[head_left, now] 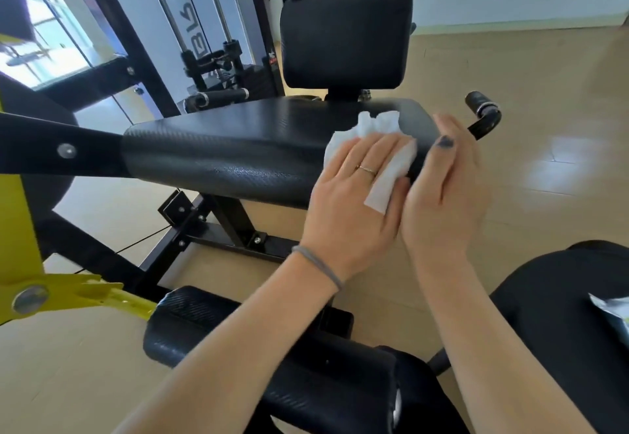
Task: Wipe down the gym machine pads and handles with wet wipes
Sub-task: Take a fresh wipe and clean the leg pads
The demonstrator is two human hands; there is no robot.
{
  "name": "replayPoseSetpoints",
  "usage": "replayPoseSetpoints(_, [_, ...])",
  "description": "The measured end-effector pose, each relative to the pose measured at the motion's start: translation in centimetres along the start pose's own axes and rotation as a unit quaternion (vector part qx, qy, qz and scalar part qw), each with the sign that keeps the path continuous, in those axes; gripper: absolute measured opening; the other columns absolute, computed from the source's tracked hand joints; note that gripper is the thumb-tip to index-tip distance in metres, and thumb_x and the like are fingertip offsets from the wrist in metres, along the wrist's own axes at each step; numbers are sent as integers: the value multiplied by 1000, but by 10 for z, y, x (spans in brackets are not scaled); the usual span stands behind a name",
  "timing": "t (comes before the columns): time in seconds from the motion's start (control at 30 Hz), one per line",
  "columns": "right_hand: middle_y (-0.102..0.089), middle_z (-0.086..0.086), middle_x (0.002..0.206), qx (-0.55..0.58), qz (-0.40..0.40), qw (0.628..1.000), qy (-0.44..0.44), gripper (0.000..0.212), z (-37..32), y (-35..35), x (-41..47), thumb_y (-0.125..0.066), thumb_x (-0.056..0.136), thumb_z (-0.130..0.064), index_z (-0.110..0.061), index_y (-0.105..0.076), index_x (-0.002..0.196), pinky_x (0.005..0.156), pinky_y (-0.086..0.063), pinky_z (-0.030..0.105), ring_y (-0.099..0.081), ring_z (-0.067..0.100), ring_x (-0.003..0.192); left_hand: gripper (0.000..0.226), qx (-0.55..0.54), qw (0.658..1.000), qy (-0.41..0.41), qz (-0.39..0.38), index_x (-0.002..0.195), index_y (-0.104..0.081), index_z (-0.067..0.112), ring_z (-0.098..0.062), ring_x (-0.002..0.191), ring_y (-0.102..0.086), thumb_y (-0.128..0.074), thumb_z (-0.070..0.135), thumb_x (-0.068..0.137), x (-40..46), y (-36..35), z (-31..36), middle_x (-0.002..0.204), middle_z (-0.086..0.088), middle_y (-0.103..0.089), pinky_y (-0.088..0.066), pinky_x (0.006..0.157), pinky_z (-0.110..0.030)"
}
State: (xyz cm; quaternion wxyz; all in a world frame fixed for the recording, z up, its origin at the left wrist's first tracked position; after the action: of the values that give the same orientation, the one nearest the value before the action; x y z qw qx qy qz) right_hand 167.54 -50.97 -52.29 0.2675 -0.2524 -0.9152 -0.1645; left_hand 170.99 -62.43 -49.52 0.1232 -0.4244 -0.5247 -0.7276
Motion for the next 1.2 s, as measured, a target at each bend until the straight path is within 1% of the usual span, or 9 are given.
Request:
replayPoseSetpoints(0.17, [-54,-13,147,134,-39,979,-150,52,34,-5,-8,-22,107,-41,-24,-51,147,115,-33,17,-42,-10,132,42,106,982,154,4,131,-57,15,-23,123,-51,-29,36,107,-26,46,-129,130,-5,-59,-28,116,-28])
replayPoseSetpoints(0.3, [-55,-19,144,216,-21,952,-214,51,41,-10,-13,-26,105,-45,-29,-55,145,120,-33,32,-43,-7,135,44,119,954,269,61,126,-60,6,-31,125,-49,-27,27,106,-35,54,-148,129,-12,-60,-26,119,-40])
replayPoseSetpoints(0.47, [-67,-2,121,363,-95,889,-263,53,57,-25,-9,-35,100,-52,-14,-65,122,103,-47,36,-62,11,116,44,9,1000,28,11,141,-54,8,-26,135,-47,-43,26,102,-5,-19,20,144,-8,-55,-29,118,-41])
replayPoseSetpoints(0.57, [-67,2,128,388,-135,856,-315,57,68,-29,-16,-28,106,-48,-10,-62,131,100,-47,30,-61,13,119,47,27,998,-45,-15,145,-49,8,-24,141,-43,-49,21,100,-10,-18,12,150,-8,-49,-30,119,-44])
replayPoseSetpoints(0.8, [-50,-14,152,420,-142,813,-377,50,74,-41,-31,-29,108,-50,-32,-47,151,123,-22,35,-38,7,145,50,69,965,235,95,149,-38,11,-26,147,-30,-30,34,106,-52,19,-94,153,-9,-41,-19,123,-48])
replayPoseSetpoints(0.9, [-64,4,138,460,-156,781,-393,53,75,-39,-34,-35,107,-49,-17,-59,142,115,-42,40,-58,19,131,51,95,994,28,39,151,-33,11,-32,151,-21,-37,28,103,-40,-40,10,156,-12,-38,-14,124,-47])
replayPoseSetpoints(1.07, [-66,16,133,487,-211,746,-401,60,76,-25,-40,-24,109,-45,-7,-59,139,111,-45,38,-62,23,126,55,220,954,-205,10,155,-28,21,-28,147,-28,-46,24,103,-36,-60,42,159,-4,-29,-22,123,-44])
replayPoseSetpoints(1.13, [-61,15,138,465,-189,781,-372,55,70,-25,-40,-25,110,-40,-5,-51,144,110,-41,29,-56,13,128,52,189,969,-157,18,153,-35,20,-31,145,-33,-44,22,102,-37,-36,1,157,-8,-36,-22,122,-44])
replayPoseSetpoints(1.2, [-51,-1,152,432,-157,799,-388,52,67,-27,-45,-30,110,-41,-16,-40,154,115,-31,26,-42,7,141,49,103,991,39,82,151,-37,13,-30,146,-34,-40,27,104,-45,2,-64,155,-11,-40,-20,123,-44])
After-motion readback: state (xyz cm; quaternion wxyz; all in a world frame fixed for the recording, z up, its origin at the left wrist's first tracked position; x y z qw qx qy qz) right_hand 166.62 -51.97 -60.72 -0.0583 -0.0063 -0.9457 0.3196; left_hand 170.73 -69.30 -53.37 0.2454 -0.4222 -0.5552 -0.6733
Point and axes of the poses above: each hand's wrist, its own x-axis towards the middle knuckle, its own y-axis out of the back of the hand, z = x × y, the point moved 9 cm from there along x, towards the middle knuckle
